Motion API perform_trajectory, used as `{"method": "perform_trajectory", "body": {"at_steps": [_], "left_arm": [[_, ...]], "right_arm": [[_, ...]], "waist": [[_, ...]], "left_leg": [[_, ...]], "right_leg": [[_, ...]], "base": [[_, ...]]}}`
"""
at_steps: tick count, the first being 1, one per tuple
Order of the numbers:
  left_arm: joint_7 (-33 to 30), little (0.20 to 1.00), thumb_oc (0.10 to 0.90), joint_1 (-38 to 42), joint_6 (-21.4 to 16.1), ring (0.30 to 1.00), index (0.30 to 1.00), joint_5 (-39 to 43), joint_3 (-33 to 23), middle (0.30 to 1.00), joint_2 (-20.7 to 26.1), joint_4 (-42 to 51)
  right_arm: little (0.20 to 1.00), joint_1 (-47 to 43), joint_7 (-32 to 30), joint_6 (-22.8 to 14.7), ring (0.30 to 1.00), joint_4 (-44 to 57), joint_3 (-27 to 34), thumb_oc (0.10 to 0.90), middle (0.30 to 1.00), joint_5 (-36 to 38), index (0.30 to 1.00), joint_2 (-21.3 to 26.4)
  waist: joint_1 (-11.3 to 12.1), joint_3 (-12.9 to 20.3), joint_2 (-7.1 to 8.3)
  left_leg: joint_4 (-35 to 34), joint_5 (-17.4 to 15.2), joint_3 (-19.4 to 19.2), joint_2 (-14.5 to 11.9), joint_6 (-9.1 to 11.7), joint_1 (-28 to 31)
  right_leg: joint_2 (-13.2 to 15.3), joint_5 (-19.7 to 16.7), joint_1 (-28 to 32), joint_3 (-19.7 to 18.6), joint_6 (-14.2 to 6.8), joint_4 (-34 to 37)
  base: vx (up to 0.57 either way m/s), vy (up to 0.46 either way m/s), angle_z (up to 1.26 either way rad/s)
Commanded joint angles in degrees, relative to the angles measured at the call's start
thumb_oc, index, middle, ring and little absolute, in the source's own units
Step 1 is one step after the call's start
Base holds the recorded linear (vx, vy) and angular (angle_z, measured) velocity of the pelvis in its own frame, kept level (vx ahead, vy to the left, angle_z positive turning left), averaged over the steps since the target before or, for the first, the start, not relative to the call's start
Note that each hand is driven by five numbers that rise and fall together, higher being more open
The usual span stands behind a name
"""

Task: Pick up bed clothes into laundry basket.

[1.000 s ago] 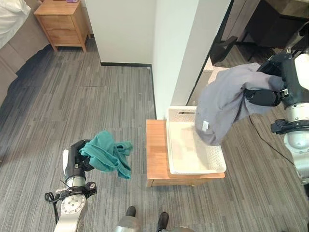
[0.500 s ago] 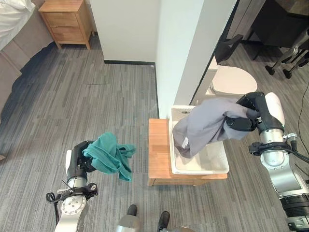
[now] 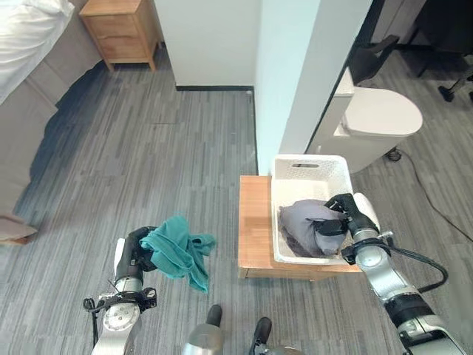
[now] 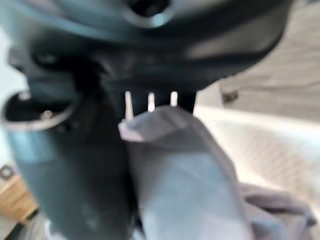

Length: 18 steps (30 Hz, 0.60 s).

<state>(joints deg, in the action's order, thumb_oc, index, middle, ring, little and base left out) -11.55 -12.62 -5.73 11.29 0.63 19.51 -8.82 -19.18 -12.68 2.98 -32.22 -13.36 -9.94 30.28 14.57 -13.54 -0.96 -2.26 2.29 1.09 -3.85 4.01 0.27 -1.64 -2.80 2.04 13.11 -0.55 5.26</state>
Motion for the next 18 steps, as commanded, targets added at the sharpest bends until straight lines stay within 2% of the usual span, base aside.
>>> {"method": "perform_trajectory", "body": {"at_steps": [1, 5, 10, 11, 13, 18], "left_arm": [[-1.3, 0.300, 0.400, 5.3, -5.6, 0.300, 0.300, 2.0, 0.2, 0.300, 5.6, 4.3], [-1.2, 0.300, 0.400, 6.8, -5.8, 0.300, 0.300, 1.4, 1.1, 0.300, 6.8, 4.0], [-1.4, 0.300, 0.400, 7.4, -6.0, 0.300, 0.300, 0.8, 0.4, 0.300, 7.6, 3.9], [-1.6, 0.300, 0.400, 7.6, -6.2, 0.300, 0.300, 0.3, -0.6, 0.300, 8.2, 4.0], [-2.0, 0.300, 0.400, 8.4, -6.3, 0.300, 0.300, -0.3, -1.7, 0.300, 9.1, 3.9], [-3.5, 0.300, 0.400, 11.3, -6.9, 0.300, 0.300, -0.5, -4.1, 0.300, 10.3, 4.3]], "right_arm": [[0.900, -9.1, -5.1, -4.0, 0.900, 3.3, 1.4, 0.800, 0.900, -0.4, 0.900, 2.7], [0.900, -10.6, -4.4, -3.8, 0.900, 5.4, -0.6, 0.800, 0.900, -5.2, 0.900, 5.5], [0.900, -11.5, -2.4, -4.8, 0.900, 9.4, -1.7, 0.800, 0.900, -5.3, 0.900, 8.6], [0.900, -11.2, -0.3, -5.8, 0.900, 14.8, -1.4, 0.800, 0.900, -4.5, 0.900, 11.4], [0.900, -10.9, 1.1, -6.9, 0.900, 19.6, -0.7, 0.800, 0.900, -3.9, 0.900, 14.9], [0.900, -8.6, 3.8, -8.8, 0.900, 29.8, 2.3, 0.800, 0.900, -0.8, 0.900, 21.3]], "waist": [[-0.2, 2.6, 3.11], [-0.4, 2.7, 3.32], [-1.5, 3.1, 4.04], [-2.4, 3.5, 4.50], [-3.5, 4.0, 4.95], [-6.4, 4.8, 4.67]], "left_leg": [[-2.7, 3.6, 1.2, -0.6, 3.9, -5.4], [-2.7, 3.3, 1.3, -0.8, 3.8, -5.0], [-2.7, 2.5, 0.3, -1.2, 3.7, -3.0], [-2.7, 2.1, -0.4, -1.4, 3.8, -1.8], [-2.7, 1.7, -1.1, -1.7, 3.8, -0.8], [-2.7, 0.9, -3.4, -2.1, 3.6, 1.2]], "right_leg": [[10.6, 5.9, 7.1, 8.6, -8.8, -0.3], [10.6, 6.0, 7.5, 8.7, -8.8, -0.3], [10.7, 6.0, 8.8, 7.7, -8.7, -0.3], [10.9, 6.0, 9.7, 7.6, -8.8, -0.3], [11.1, 5.9, 10.1, 7.2, -9.0, -0.3], [11.6, 5.5, 10.2, 5.3, -9.6, -0.3]], "base": [[-0.03, 0.000, 0.08], [-0.01, -0.008, 0.12], [0.01, -0.005, -0.03], [0.06, -0.021, -0.14], [0.05, -0.025, -0.16], [0.01, 0.018, -0.16]]}}
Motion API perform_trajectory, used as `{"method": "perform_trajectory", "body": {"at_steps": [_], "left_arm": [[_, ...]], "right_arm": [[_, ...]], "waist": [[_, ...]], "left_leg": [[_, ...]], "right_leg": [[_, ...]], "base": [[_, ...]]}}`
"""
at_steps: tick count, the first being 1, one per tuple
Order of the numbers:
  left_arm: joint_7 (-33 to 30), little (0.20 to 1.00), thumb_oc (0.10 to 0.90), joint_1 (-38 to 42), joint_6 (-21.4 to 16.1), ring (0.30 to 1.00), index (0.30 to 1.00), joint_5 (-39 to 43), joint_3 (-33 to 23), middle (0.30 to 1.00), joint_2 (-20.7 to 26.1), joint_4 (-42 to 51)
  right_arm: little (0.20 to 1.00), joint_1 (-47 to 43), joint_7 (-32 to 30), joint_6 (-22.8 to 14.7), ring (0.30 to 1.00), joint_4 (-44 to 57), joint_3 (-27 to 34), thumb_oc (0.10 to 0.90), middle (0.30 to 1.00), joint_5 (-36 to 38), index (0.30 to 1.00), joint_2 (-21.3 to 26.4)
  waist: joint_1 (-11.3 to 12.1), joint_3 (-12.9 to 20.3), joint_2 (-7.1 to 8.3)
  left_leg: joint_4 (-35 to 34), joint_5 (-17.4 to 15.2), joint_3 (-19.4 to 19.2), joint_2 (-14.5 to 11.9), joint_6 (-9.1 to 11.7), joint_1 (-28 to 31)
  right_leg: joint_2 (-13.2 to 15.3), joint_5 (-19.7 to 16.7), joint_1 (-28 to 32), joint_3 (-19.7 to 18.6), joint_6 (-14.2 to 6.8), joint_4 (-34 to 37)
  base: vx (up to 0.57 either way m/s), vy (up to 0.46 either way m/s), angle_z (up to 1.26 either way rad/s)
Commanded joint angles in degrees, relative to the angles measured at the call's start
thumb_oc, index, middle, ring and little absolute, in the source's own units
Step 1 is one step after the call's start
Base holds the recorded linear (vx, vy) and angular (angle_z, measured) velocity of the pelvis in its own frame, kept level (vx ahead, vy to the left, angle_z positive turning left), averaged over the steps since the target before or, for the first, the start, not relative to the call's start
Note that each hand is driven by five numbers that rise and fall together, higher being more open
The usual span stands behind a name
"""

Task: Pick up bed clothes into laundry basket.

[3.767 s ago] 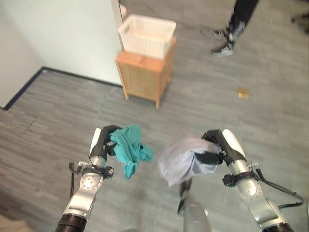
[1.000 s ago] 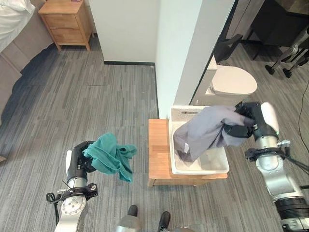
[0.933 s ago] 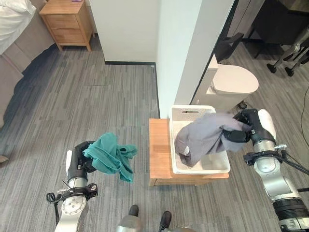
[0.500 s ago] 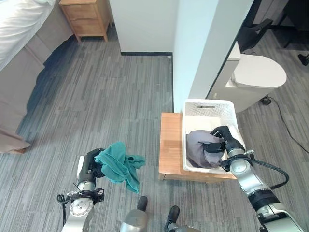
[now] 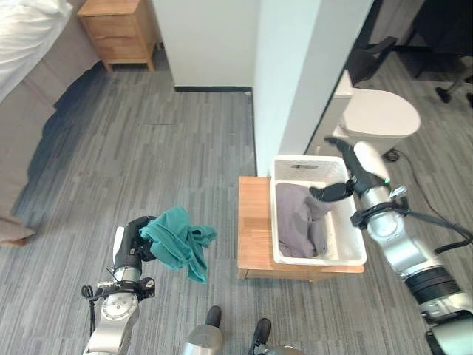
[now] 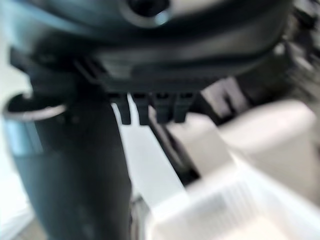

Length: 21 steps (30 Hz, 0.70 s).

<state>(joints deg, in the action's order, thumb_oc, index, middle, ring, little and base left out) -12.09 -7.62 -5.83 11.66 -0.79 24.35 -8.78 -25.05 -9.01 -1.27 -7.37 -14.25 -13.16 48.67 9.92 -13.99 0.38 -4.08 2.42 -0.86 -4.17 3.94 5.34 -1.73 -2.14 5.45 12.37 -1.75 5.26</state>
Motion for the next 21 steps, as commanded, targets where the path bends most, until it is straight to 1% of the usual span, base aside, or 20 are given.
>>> {"method": "perform_trajectory", "body": {"at_steps": [1, 4, 5, 7, 9, 10, 13, 14, 15, 16, 17, 18, 19, 20, 21], "left_arm": [[-3.2, 0.300, 0.400, 6.5, -6.8, 0.300, 0.300, -1.1, -2.7, 0.300, 5.4, 4.9], [-3.6, 0.300, 0.400, 7.6, -6.7, 0.300, 0.300, -1.7, -2.3, 0.300, 4.7, 6.5], [-3.6, 0.300, 0.400, 7.9, -6.6, 0.300, 0.300, -2.0, -2.4, 0.300, 4.5, 7.7], [-4.0, 0.300, 0.400, 8.8, -6.6, 0.300, 0.300, -2.5, -1.8, 0.300, 4.0, 8.8], [-4.2, 0.300, 0.400, 10.0, -6.6, 0.300, 0.300, -2.9, -1.0, 0.300, 3.4, 9.4], [-4.3, 0.300, 0.400, 10.5, -6.4, 0.300, 0.300, -3.0, -1.0, 0.300, 2.9, 9.9], [-5.1, 0.300, 0.400, 11.9, -6.3, 0.300, 0.300, -3.3, -0.3, 0.300, 1.3, 12.1], [-5.0, 0.300, 0.400, 12.9, -6.3, 0.300, 0.300, -4.6, 0.9, 0.300, 0.8, 13.8], [-5.0, 0.300, 0.400, 12.8, -6.3, 0.300, 0.300, -4.7, 1.1, 0.300, 0.8, 13.8], [-4.5, 0.300, 0.400, 12.9, -6.1, 0.300, 0.300, -8.0, 2.3, 0.300, 1.0, 15.6], [-4.3, 0.300, 0.400, 13.0, -6.3, 0.300, 0.300, -8.9, 2.7, 0.300, 0.9, 16.2], [-4.8, 0.300, 0.400, 13.4, -6.2, 0.300, 0.300, -10.3, 3.4, 0.300, 0.9, 16.6], [-4.8, 0.300, 0.400, 13.4, -6.2, 0.300, 0.300, -10.3, 3.4, 0.300, 0.9, 16.5], [-5.1, 0.300, 0.400, 14.9, -5.7, 0.300, 0.300, -12.2, 4.6, 0.300, 0.9, 16.3], [-4.8, 0.300, 0.400, 15.8, -5.3, 0.300, 0.300, -12.9, 5.6, 0.300, 1.1, 16.0]], "right_arm": [[0.900, -1.0, 0.3, -4.7, 0.900, 6.3, 4.8, 0.800, 0.900, 3.2, 0.900, 3.4], [0.900, 2.2, -0.2, -5.2, 0.900, 8.4, 8.1, 0.800, 0.900, 3.7, 0.900, 3.0], [0.900, 3.4, -0.5, -5.4, 0.900, 9.0, 9.2, 0.800, 0.900, 3.7, 0.900, 2.2], [0.900, 5.2, -1.2, -5.8, 0.900, 9.0, 10.8, 0.800, 0.900, 4.4, 0.900, -0.1], [0.900, 6.0, -2.4, -5.8, 0.900, 8.7, 11.6, 0.800, 0.900, 2.5, 0.900, -1.0], [0.900, 6.7, -3.2, -5.7, 0.900, 9.1, 12.5, 0.800, 0.900, 1.5, 0.900, -2.2], [0.900, 11.2, -6.9, -6.5, 0.900, 11.6, 16.8, 0.800, 0.900, 2.1, 0.900, -9.5], [0.900, 15.8, -9.2, -6.7, 0.900, 11.0, 19.2, 0.800, 0.900, 1.7, 0.900, -14.8], [0.900, 16.1, -9.2, -6.7, 0.900, 11.1, 19.4, 0.800, 0.900, 1.5, 0.900, -15.0], [0.900, 21.2, -9.3, -6.2, 0.900, 9.6, 20.1, 0.800, 0.900, -0.6, 0.900, -16.5], [0.900, 23.9, -8.8, -6.0, 0.900, 8.2, 20.3, 0.800, 0.900, -0.8, 0.900, -17.1], [0.900, 27.0, -8.5, -5.7, 0.900, 5.6, 20.6, 0.800, 0.900, -0.2, 0.900, -17.9], [0.900, 27.0, -8.5, -5.8, 0.900, 5.5, 20.6, 0.800, 0.900, -0.2, 0.900, -17.9], [0.900, 30.8, -8.4, -4.9, 0.900, -0.6, 21.2, 0.800, 0.900, 2.0, 0.900, -19.6], [0.900, 32.5, -8.6, -4.3, 0.900, -4.5, 21.2, 0.800, 0.900, 2.5, 0.900, -20.2]], "waist": [[-2.2, 5.5, 3.18], [-3.5, 6.1, 2.81], [-4.1, 6.2, 2.56], [-4.6, 6.3, 2.41], [-5.1, 6.4, 2.42], [-5.5, 6.4, 2.29], [-7.1, 6.4, 1.72], [-8.6, 6.3, 1.32], [-8.5, 6.4, 1.42], [-9.8, 6.5, 1.16], [-10.7, 6.2, 1.05], [-11.8, 6.3, 0.97], [-11.7, 6.5, 0.97], [-13.6, 6.4, 0.64], [-14.7, 6.3, 0.36]], "left_leg": [[-0.9, 0.5, -1.9, -1.9, 3.6, -3.5], [-0.9, -0.2, -2.9, -2.1, 3.4, -2.4], [-0.9, -0.4, -3.1, -2.3, 3.4, -2.0], [-0.9, -0.8, -3.6, -2.5, 3.2, -1.3], [-0.9, -1.2, -4.4, -2.8, 3.1, -0.5], [-0.9, -1.3, -4.8, -2.9, 3.1, -0.2], [-0.9, -1.7, -5.6, -3.2, 3.0, 0.4], [-0.9, -1.8, -5.8, -3.3, 2.8, 0.6], [-0.9, -1.9, -5.8, -3.4, 2.8, 0.6], [-0.9, -2.1, -6.3, -3.5, 2.7, 0.9], [-0.9, -1.5, -6.6, -3.5, 2.5, 0.7], [-0.9, -1.6, -7.0, -3.6, 2.4, 0.8], [-0.9, -2.2, -7.0, -3.6, 2.6, 1.1], [-0.9, -2.4, -7.6, -3.6, 2.4, 1.4], [-0.9, -2.5, -7.9, -3.6, 2.2, 1.5]], "right_leg": [[11.8, 4.8, 6.7, 5.7, -8.5, -0.3], [12.0, 4.6, 6.9, 5.2, -8.7, -0.3], [12.0, 4.6, 7.0, 4.9, -8.8, -0.3], [12.1, 4.5, 7.1, 4.3, -8.9, -0.3], [12.2, 4.3, 7.3, 3.8, -9.0, -0.3], [12.2, 4.3, 7.3, 3.5, -9.0, -0.3], [12.0, 4.3, 7.1, 2.8, -8.9, -0.3], [12.0, 4.2, 6.9, 2.3, -8.9, -0.3], [12.0, 4.2, 6.9, 2.3, -8.9, -0.3], [11.9, 4.2, 6.7, 1.5, -8.9, -0.3], [11.9, 3.4, 6.2, 1.2, -8.8, -0.3], [11.8, 3.2, 6.0, 0.7, -8.8, -0.3], [11.8, 3.8, 6.2, 0.7, -8.9, -0.3], [11.8, 3.6, 5.9, -0.1, -8.9, -0.3], [11.8, 3.5, 5.6, -0.8, -9.0, -0.3]], "base": [[0.01, 0.036, -0.30], [0.04, 0.030, -0.26], [0.03, 0.023, -0.08], [0.03, 0.010, -0.06], [0.03, 0.014, -0.14], [0.01, 0.016, -0.27], [0.01, 0.027, -0.15], [0.00, 0.000, 0.00], [-0.02, 0.033, -0.01], [-0.05, 0.018, -0.07], [-0.05, 0.023, -0.15], [-0.01, 0.005, -0.21], [0.03, 0.007, -0.21], [0.02, 0.009, -0.18], [-0.01, 0.017, -0.10]]}}
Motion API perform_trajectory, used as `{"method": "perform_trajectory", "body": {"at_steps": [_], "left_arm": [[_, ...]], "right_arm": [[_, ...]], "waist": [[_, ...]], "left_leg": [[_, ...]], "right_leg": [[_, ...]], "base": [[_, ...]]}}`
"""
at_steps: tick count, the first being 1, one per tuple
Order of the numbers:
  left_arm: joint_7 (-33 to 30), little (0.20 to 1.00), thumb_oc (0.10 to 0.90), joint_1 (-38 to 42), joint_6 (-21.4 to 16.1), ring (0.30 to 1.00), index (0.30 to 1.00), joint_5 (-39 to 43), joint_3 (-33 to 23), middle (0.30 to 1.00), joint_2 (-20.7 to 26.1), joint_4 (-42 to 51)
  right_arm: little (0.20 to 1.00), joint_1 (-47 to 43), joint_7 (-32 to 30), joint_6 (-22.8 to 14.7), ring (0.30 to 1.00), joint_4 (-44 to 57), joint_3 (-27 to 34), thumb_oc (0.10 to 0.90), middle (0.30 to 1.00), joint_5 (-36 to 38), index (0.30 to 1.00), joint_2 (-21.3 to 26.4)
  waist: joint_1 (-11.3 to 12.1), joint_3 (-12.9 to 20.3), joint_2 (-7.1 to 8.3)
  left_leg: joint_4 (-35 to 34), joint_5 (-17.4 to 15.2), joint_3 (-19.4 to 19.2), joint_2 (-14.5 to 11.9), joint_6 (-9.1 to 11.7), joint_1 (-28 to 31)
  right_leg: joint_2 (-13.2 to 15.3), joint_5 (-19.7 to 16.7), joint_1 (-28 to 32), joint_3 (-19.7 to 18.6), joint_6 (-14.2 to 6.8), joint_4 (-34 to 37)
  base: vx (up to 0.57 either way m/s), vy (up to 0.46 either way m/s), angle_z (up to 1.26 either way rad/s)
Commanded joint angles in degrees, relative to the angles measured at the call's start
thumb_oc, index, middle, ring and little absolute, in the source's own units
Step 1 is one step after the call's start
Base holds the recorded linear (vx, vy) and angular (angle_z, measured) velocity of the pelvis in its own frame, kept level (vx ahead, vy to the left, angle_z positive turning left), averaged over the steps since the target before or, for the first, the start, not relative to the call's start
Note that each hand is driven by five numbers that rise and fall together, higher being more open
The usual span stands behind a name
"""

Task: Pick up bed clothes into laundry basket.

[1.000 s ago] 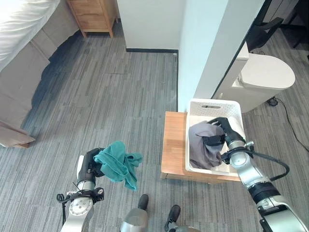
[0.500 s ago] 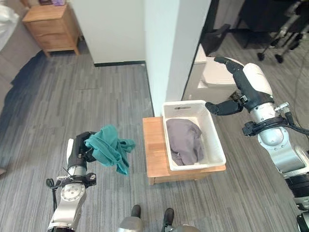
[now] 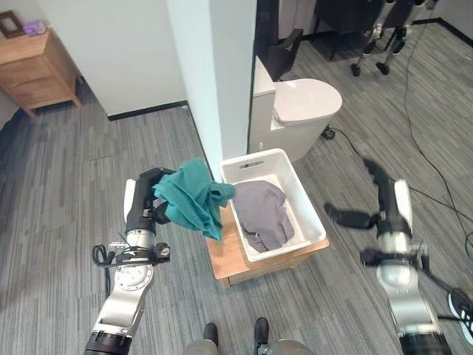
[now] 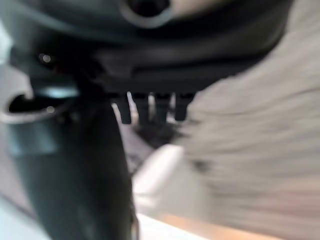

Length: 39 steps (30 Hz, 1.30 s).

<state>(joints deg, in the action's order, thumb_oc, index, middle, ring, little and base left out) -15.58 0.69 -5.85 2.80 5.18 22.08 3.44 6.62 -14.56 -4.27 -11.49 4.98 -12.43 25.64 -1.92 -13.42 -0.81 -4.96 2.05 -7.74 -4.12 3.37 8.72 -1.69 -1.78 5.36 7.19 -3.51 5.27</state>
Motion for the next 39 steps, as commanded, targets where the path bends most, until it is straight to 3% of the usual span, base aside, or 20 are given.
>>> {"method": "perform_trajectory", "body": {"at_steps": [1, 2, 3, 7, 13, 14, 24, 29, 30, 31, 35, 39], "left_arm": [[-1.2, 0.300, 0.400, 8.2, -5.2, 0.300, 0.300, -4.5, 0.1, 0.300, 3.5, 3.4], [-1.3, 0.300, 0.400, 8.4, -5.2, 0.300, 0.300, -4.5, 0.2, 0.300, 3.5, 3.2], [-1.2, 0.300, 0.400, 10.3, -4.4, 0.300, 0.300, -6.2, 1.2, 0.300, 3.9, 1.8], [-3.6, 0.300, 0.400, 14.1, -1.6, 0.300, 0.300, -9.8, 2.8, 0.300, 3.9, -7.1], [-5.0, 0.300, 0.400, 18.3, 0.1, 0.300, 0.300, -10.9, 4.6, 0.300, 3.4, -18.2], [-6.4, 0.300, 0.400, 20.7, 1.2, 0.300, 0.300, -11.6, 5.2, 0.300, 4.1, -23.1], [-9.0, 0.300, 0.400, 28.5, 2.9, 0.300, 0.300, -13.4, 7.6, 0.300, 5.1, -37.2], [-11.0, 0.300, 0.400, 34.5, 1.9, 0.300, 0.300, -9.7, 8.8, 0.300, 3.8, -44.8], [-10.8, 0.338, 0.425, 35.3, 1.5, 0.338, 0.338, -8.7, 9.3, 0.338, 3.3, -45.5], [-10.9, 0.900, 0.800, 36.0, 1.1, 0.900, 0.900, -8.2, 9.7, 0.900, 3.6, -46.0], [-12.2, 0.900, 0.800, 38.7, 0.1, 0.900, 0.900, -6.7, 10.4, 0.900, 5.2, -45.3], [-14.4, 0.900, 0.800, 36.9, -1.7, 0.900, 0.900, -2.2, 7.8, 0.900, 2.7, -40.1]], "right_arm": [[0.900, 1.4, -3.0, -1.1, 0.900, -2.5, 2.0, 0.800, 0.900, 2.0, 0.900, 2.8], [0.900, 1.2, -3.1, -1.2, 0.900, -2.8, 2.0, 0.800, 0.900, 2.1, 0.900, 2.8], [0.900, 2.8, -2.6, -0.7, 0.900, -6.7, 2.1, 0.800, 0.900, 3.1, 0.900, 2.4], [0.900, 5.5, -1.3, -0.5, 0.900, -9.1, 1.6, 0.800, 0.900, 4.5, 0.900, 1.1], [0.900, 8.2, -0.7, -0.2, 0.900, -7.3, 0.2, 0.800, 0.900, 2.7, 0.900, 1.0], [0.900, 9.0, -0.7, -0.7, 0.900, -5.4, 0.1, 0.800, 0.900, 3.5, 0.900, 1.2], [0.900, 9.6, -0.7, -2.0, 0.900, -2.7, -1.3, 0.800, 0.900, 5.2, 0.900, 1.7], [0.900, 8.7, -1.1, -3.1, 0.900, -2.4, -3.7, 0.800, 0.900, 6.9, 0.900, 1.5], [0.900, 8.6, -1.3, -3.3, 0.900, -2.6, -4.2, 0.800, 0.900, 7.1, 0.900, 1.5], [0.900, 8.4, -1.2, -3.5, 0.900, -3.1, -4.7, 0.800, 0.900, 7.3, 0.900, 1.4], [0.900, 8.1, -0.8, -4.4, 0.900, -3.6, -8.0, 0.800, 0.900, 6.9, 0.900, 1.1], [0.900, 8.1, -0.3, -5.0, 0.900, -3.0, -9.3, 0.800, 0.900, 7.6, 0.900, 0.6]], "waist": [[-3.6, 5.8, 1.39], [-3.5, 5.8, 1.36], [-5.3, 5.4, 0.92], [-8.3, 5.1, -0.22], [-10.9, 4.4, -0.95], [-12.2, 3.4, -1.11], [-13.6, 1.5, -0.92], [-13.7, 0.7, -0.02], [-13.9, 0.6, 0.14], [-13.8, 0.7, 0.24], [-13.1, 1.2, 0.79], [-12.2, 1.7, 1.09]], "left_leg": [[0.0, -2.4, -1.3, -3.7, 2.7, -1.7], [0.0, -2.3, -1.4, -3.7, 2.7, -1.7], [0.0, -2.5, -2.1, -3.7, 2.5, -1.5], [0.0, -2.8, -4.4, -3.9, 2.4, -0.7], [0.0, -2.8, -6.3, -4.3, 2.6, -0.1], [0.0, -2.6, -6.9, -4.3, 2.7, -0.4], [0.0, -1.5, -8.0, -4.6, 3.0, -4.3], [0.0, -0.3, -7.8, -4.9, 3.2, -7.6], [0.0, -0.1, -7.9, -4.9, 3.2, -7.9], [0.0, 0.0, -8.0, -4.9, 3.2, -8.4], [0.0, 0.6, -8.6, -5.5, 3.5, -9.2], [0.0, 0.7, -8.2, -6.0, 3.7, -7.0]], "right_leg": [[11.8, 3.1, 5.6, 4.1, -7.3, -0.3], [11.8, 3.0, 5.5, 4.0, -7.3, -0.3], [11.9, 2.8, 5.0, 3.0, -7.3, -0.3], [11.8, 2.3, 3.9, 0.3, -7.4, -0.4], [11.6, 1.9, 2.8, -1.6, -7.4, -0.5], [11.4, 1.5, 1.6, -2.3, -7.4, -0.7], [11.1, 0.1, -3.2, -3.3, -7.7, -0.7], [11.1, -0.7, -6.2, -3.1, -7.7, -0.5], [11.1, -0.9, -6.5, -3.1, -7.7, -0.4], [11.1, -1.1, -7.1, -3.3, -7.7, -0.4], [10.7, -1.3, -8.3, -3.6, -7.8, -0.3], [10.4, -0.3, -5.2, -2.9, -7.5, -0.3]], "base": [[0.00, 0.013, -0.12], [-0.02, 0.018, -0.22], [-0.02, 0.025, -0.37], [0.00, 0.037, -0.56], [0.01, 0.011, -0.52], [-0.01, 0.005, -0.40], [-0.05, -0.005, -0.11], [-0.07, -0.020, 0.02], [-0.04, -0.018, -0.04], [-0.04, -0.019, -0.09], [-0.05, -0.043, -0.18], [0.00, -0.044, -0.02]]}}
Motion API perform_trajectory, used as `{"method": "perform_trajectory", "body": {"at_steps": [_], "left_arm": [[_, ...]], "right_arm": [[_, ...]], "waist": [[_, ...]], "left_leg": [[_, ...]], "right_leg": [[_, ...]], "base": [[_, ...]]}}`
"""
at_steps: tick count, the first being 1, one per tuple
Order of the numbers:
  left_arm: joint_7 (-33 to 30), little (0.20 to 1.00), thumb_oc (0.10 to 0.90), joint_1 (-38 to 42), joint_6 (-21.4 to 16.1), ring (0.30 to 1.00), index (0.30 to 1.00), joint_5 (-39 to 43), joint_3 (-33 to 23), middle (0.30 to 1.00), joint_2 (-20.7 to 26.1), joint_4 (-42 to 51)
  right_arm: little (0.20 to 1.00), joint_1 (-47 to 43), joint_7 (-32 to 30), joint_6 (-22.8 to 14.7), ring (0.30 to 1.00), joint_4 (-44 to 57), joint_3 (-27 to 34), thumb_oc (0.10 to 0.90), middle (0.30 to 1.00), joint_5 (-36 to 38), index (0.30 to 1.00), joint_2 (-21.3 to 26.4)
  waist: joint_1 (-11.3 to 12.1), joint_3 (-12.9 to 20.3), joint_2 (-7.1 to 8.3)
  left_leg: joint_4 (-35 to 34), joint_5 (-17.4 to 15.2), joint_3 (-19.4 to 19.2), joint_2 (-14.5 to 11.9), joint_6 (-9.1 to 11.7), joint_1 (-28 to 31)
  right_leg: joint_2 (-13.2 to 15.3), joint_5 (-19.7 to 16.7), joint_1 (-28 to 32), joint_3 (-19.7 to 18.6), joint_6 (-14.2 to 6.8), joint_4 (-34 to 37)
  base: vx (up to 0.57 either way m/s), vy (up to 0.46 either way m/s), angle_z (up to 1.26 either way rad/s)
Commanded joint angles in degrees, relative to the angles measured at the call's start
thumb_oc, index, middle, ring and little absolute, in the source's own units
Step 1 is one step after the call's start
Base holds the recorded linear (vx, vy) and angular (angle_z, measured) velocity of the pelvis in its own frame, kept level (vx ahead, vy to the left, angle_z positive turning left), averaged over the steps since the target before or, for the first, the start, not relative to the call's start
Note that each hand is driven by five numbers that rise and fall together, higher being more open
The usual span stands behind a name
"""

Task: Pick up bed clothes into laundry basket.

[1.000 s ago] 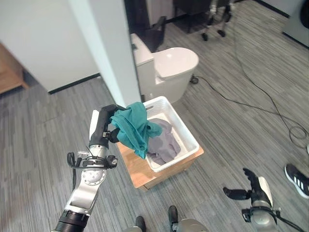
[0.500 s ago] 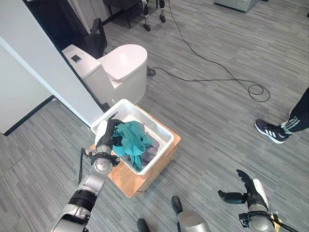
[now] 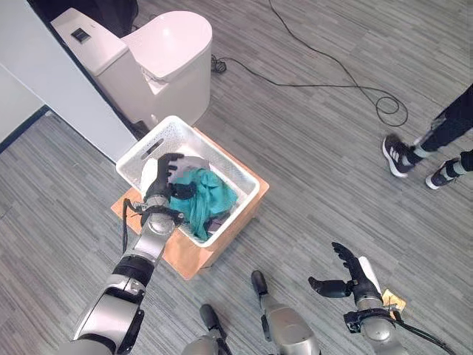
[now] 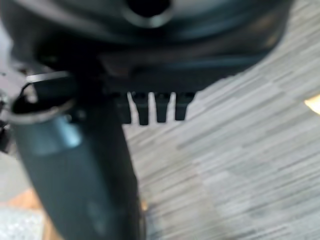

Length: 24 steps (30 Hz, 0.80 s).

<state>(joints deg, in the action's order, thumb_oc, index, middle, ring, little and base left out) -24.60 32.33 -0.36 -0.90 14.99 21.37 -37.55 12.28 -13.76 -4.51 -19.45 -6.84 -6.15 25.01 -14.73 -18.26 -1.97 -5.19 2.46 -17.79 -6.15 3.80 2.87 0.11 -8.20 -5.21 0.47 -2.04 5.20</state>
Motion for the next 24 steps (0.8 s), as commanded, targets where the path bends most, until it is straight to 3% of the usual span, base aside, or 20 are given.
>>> {"method": "perform_trajectory", "body": {"at_steps": [1, 12, 13, 17, 19, 22, 24], "left_arm": [[-5.6, 0.900, 0.800, 5.0, -7.5, 0.900, 0.900, 1.9, -2.1, 0.900, 3.2, 1.5], [-2.9, 0.900, 0.800, -4.4, -13.2, 0.900, 0.900, 9.4, -7.3, 0.900, 5.1, 16.1], [-1.7, 0.900, 0.800, -10.5, -14.9, 0.900, 0.900, 11.9, -10.8, 0.900, 4.3, 21.8], [0.2, 0.900, 0.800, -19.7, -16.5, 0.900, 0.900, 14.8, -15.5, 0.900, 2.1, 28.6], [3.2, 0.900, 0.800, -27.3, -16.4, 0.900, 0.900, 16.9, -18.6, 0.900, 0.7, 31.8], [4.7, 0.900, 0.800, -30.9, -16.2, 0.900, 0.900, 18.5, -19.7, 0.900, 0.0, 32.7], [7.6, 0.900, 0.800, -36.8, -15.6, 0.900, 0.900, 21.1, -21.6, 0.900, -1.3, 34.4]], "right_arm": [[0.900, 2.3, -1.0, -4.8, 0.900, 5.1, 2.3, 0.800, 0.900, 1.3, 0.900, 1.1], [0.900, 1.2, 0.0, -5.2, 0.900, 6.3, 2.8, 0.800, 0.900, 1.3, 0.900, 0.7], [0.900, 1.2, 0.1, -5.2, 0.900, 6.9, 3.8, 0.800, 0.900, 1.2, 0.900, 0.3], [0.900, 0.9, 0.2, -5.2, 0.900, 7.8, 5.3, 0.800, 0.900, 1.0, 0.900, -0.4], [0.900, 0.3, 0.6, -5.1, 0.900, 9.1, 6.7, 0.800, 0.900, 1.0, 0.900, -0.3], [0.900, 0.3, 0.7, -4.9, 0.900, 9.7, 7.3, 0.800, 0.900, 1.1, 0.900, -0.3], [0.900, -0.1, 1.0, -4.9, 0.900, 11.1, 8.6, 0.800, 0.900, 1.8, 0.900, -0.2]], "waist": [[0.8, 6.8, 2.20], [3.4, 10.0, 1.71], [4.8, 10.6, 1.69], [7.1, 10.8, 1.76], [8.8, 11.0, 1.50], [9.8, 10.8, 1.40], [11.7, 10.4, 0.86]], "left_leg": [[0.2, 0.3, 2.0, -4.0, 3.3, -0.8], [0.2, 0.6, 4.3, -4.7, 3.8, 1.9], [0.2, 0.9, 5.3, -4.8, 3.8, 2.1], [0.2, 1.5, 6.5, -4.9, 3.9, 2.0], [0.2, 2.2, 7.5, -5.2, 4.2, 1.7], [0.2, 2.7, 8.3, -5.4, 4.4, 1.4], [0.2, 4.0, 9.8, -5.9, 5.1, 0.7]], "right_leg": [[8.5, 6.3, 5.8, 4.0, -8.9, -0.2], [7.6, 8.0, 10.8, 6.4, -8.1, -0.4], [7.3, 8.6, 11.9, 7.1, -7.7, -0.4], [6.9, 9.2, 13.0, 8.3, -7.2, -0.4], [6.4, 9.8, 13.8, 9.4, -6.7, -0.3], [6.0, 10.3, 14.3, 10.0, -6.3, -0.3], [5.0, 11.3, 15.4, 11.3, -5.5, -0.2]], "base": [[0.02, -0.034, 0.11], [0.02, -0.032, 0.13], [0.00, -0.052, 0.07], [-0.01, -0.043, 0.23], [-0.03, -0.041, 0.26], [-0.03, -0.037, 0.32], [-0.08, -0.077, 0.21]]}}
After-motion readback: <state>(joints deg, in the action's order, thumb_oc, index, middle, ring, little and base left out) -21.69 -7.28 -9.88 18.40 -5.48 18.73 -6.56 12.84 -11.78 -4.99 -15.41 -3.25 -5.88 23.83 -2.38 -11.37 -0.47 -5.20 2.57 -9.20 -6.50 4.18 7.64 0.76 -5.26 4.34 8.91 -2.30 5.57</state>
